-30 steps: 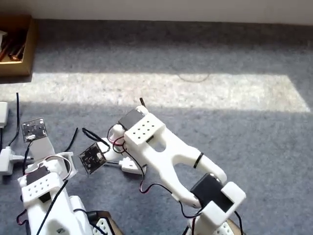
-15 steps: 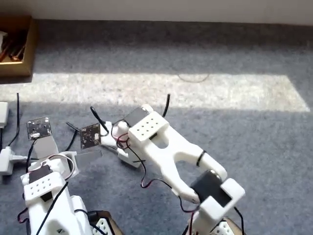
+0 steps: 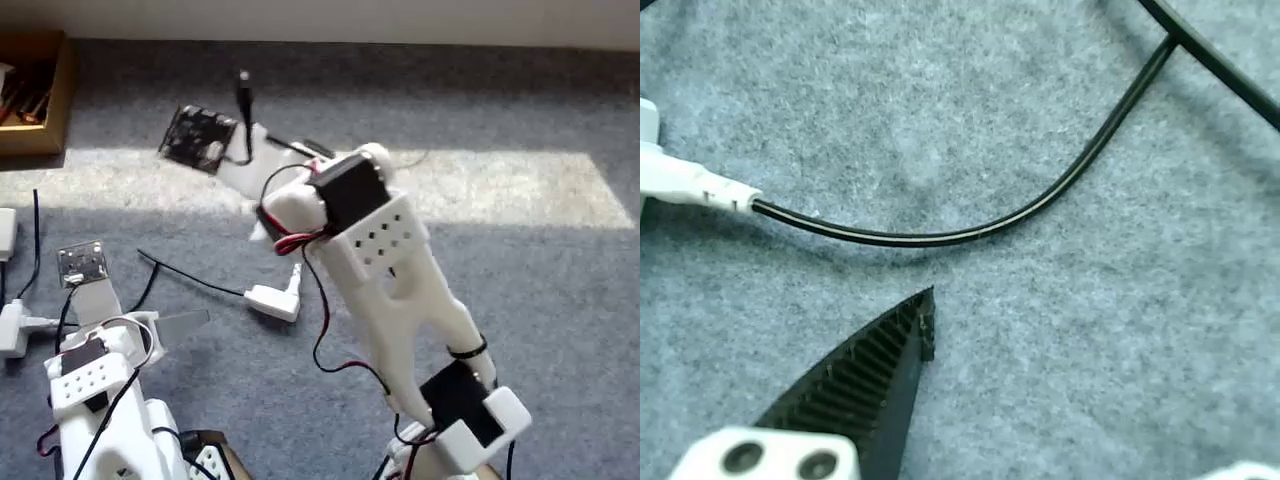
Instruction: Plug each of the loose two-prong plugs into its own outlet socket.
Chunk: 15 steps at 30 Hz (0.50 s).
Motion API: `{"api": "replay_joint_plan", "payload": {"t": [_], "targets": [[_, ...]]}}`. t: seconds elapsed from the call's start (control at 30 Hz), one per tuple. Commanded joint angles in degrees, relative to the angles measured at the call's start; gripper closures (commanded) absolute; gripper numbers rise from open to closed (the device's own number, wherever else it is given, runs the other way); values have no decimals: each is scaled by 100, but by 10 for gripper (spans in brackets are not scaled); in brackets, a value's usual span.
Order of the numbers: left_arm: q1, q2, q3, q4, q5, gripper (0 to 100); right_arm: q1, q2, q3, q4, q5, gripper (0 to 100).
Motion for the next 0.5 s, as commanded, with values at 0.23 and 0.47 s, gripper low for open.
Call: {"api": "replay_joint_plan", "payload": {"t": [0.23,0.47], "targets": [[1956,-13,-3011,2435,-1688,437,4101,-2105,4382,-1763,-1679,646],[3635,1279,-3758,3015,-2699,454,4207,-5209,9499,-3899,-1468,646]]}}
